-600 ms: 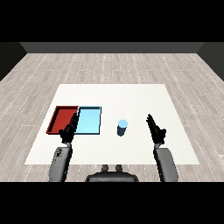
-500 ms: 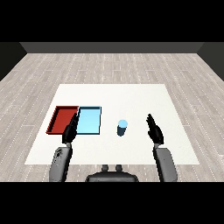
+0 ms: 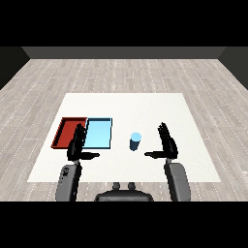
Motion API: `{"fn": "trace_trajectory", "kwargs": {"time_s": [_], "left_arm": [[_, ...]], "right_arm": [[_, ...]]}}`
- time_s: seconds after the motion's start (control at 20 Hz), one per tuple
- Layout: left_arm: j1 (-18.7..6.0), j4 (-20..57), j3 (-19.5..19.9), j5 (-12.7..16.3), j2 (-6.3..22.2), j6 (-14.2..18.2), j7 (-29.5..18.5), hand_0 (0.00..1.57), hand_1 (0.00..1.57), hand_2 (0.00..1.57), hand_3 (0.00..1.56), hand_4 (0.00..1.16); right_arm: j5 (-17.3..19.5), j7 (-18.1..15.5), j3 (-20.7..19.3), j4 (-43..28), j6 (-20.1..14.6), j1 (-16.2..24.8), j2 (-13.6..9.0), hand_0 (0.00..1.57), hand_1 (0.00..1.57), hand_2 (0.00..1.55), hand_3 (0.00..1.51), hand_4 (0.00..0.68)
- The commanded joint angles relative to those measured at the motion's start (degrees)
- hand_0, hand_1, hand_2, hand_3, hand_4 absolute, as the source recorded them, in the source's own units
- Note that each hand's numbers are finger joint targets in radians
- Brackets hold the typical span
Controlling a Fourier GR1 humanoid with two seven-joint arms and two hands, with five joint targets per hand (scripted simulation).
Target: Pick the blue can and put it in the blue box
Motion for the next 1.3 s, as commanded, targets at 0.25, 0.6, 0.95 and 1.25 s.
{"fn": "trace_trajectory", "kwargs": {"time_s": [0.25,0.6,0.95,1.25], "left_arm": [[-1.9,4.2,2.3,3.5,0.1,-2.6,-8.7,0.0,0.0,0.0,0.0,0.0],[1.6,3.0,1.0,3.8,-0.3,-3.0,-9.8,0.0,0.0,0.0,0.0,0.0],[-0.3,1.1,0.0,3.6,-0.6,-1.8,-6.9,0.0,0.0,0.0,0.0,0.0],[0.4,4.0,-1.1,3.8,-1.4,-1.4,-10.3,0.0,0.0,0.0,0.0,0.0]], "right_arm": [[-2.5,-6.8,-1.8,5.5,2.8,-3.6,0.3,0.0,0.0,0.0,0.0,0.0],[-2.0,-7.4,-1.9,6.5,3.6,-0.9,-0.5,0.0,0.0,0.0,0.0,0.0],[-6.4,-3.0,-3.7,10.5,4.6,-7.2,-0.4,0.0,0.0,0.0,0.0,0.0],[-7.7,-6.3,-5.8,16.1,5.8,-6.2,-1.0,0.0,0.0,0.0,0.0,0.0]]}}
